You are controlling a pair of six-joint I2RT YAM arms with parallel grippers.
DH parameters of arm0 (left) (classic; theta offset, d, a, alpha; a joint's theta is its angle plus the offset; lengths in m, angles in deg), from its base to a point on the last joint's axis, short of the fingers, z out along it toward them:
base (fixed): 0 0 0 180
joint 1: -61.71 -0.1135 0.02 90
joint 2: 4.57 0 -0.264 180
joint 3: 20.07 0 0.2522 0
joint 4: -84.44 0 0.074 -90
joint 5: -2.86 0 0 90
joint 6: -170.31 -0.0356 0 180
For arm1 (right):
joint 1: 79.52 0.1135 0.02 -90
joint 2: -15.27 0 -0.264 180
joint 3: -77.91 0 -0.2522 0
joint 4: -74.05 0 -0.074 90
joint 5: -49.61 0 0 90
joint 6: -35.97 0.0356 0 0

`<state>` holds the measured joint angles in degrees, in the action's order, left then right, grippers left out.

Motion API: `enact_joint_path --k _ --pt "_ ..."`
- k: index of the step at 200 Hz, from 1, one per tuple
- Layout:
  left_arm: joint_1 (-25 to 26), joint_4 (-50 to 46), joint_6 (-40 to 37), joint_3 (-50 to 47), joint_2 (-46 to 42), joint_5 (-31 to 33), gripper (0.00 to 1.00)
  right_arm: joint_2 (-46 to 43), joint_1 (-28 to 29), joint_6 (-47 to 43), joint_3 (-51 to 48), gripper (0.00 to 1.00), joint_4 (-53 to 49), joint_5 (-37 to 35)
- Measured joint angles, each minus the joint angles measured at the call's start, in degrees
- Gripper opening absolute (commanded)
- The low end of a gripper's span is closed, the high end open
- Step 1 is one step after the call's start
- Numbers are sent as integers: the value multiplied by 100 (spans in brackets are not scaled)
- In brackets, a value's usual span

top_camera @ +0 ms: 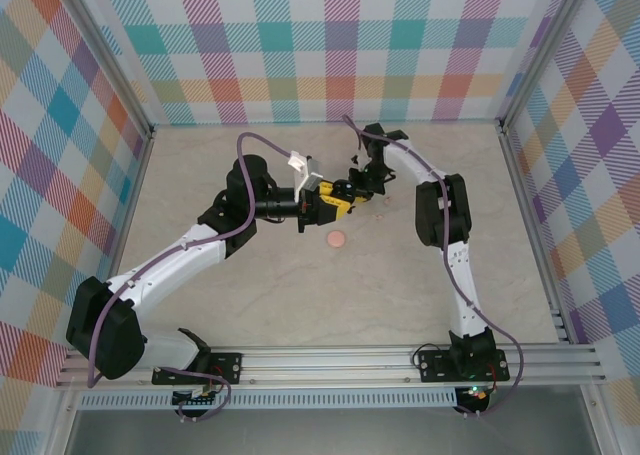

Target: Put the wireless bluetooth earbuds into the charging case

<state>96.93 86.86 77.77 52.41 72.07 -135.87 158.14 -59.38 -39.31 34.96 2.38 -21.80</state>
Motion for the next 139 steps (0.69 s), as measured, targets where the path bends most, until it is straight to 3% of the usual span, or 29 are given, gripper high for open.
enact_joint_path --k 139 --pt "0 -4 2 0 0 0 5 -774 72 -433 -1364 12 522 -63"
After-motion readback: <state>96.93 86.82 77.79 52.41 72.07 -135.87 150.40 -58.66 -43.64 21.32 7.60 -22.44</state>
